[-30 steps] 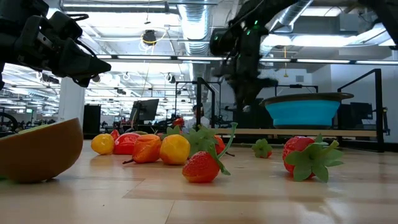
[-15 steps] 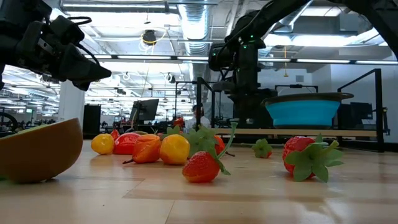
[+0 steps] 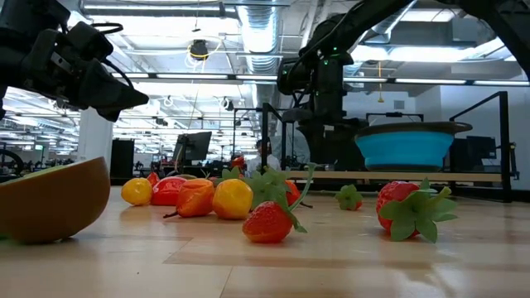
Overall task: Pick & Place Fruit
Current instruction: Put the red strawberry into the blue colander
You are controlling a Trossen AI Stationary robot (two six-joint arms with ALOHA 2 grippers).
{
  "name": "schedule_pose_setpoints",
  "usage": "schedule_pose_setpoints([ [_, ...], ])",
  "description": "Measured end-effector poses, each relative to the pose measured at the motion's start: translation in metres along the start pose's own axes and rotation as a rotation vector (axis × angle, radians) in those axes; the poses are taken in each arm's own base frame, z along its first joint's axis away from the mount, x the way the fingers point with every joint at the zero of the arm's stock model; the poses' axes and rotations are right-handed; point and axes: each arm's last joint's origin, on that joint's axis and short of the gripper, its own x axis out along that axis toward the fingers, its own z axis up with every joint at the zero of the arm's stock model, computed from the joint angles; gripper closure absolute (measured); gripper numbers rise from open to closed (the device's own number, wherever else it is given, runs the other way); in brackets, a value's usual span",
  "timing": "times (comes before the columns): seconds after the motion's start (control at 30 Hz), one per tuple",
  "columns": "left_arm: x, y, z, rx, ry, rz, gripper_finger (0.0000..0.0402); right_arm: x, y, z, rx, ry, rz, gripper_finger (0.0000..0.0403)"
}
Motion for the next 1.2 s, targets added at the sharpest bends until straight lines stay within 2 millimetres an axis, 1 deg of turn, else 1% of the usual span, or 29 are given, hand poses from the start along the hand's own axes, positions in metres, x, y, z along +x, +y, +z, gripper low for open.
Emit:
schedule_pose_setpoints([
  [0.07,0.000,0.000,0.000,0.000,-0.001,0.000,0.0401,0.000,0.002,-0.001,-0.007,-0.001,0.000,0.0174],
  [0.13,0.000,0.000,0.000,-0.001,-0.004,-0.001,0.0401,-0.001,0.005,-0.004,-0.031,-0.001,0.001,0.0192],
  [0.3,0.000,0.000,0.001,-0.001,-0.006,-0.001,0.0401,-0.012,0.020,-0.008,-0.102,-0.031,0.028,0.0264],
  [0.4,0.000,0.000,0.001,-0.001,-0.006,-0.001,0.0401,-0.022,0.027,-0.009,-0.121,-0.050,0.038,0.0309],
  [0.5,0.000,0.000,0.001,-0.001,-0.006,-0.001,0.0401,-0.035,0.029,-0.011,-0.132,-0.043,0.000,0.0349],
  [0.63,0.000,0.000,0.001,-0.001,-0.006,-0.001,0.0401,-0.050,0.038,-0.022,-0.180,-0.035,-0.038,0.0393],
  [0.73,0.000,0.000,0.001,-0.001,-0.007,-0.001,0.0401,-0.059,0.050,-0.034,-0.254,-0.030,-0.037,0.0397],
  [0.9,0.000,0.000,0.001,-0.001,-0.007,-0.001,0.0401,-0.062,0.071,-0.058,-0.370,-0.030,-0.027,0.0401],
  [1.2,0.000,0.000,0.001,-0.001,-0.007,-0.001,0.0401,-0.066,0.112,-0.111,-0.534,-0.069,0.008,0.0402],
])
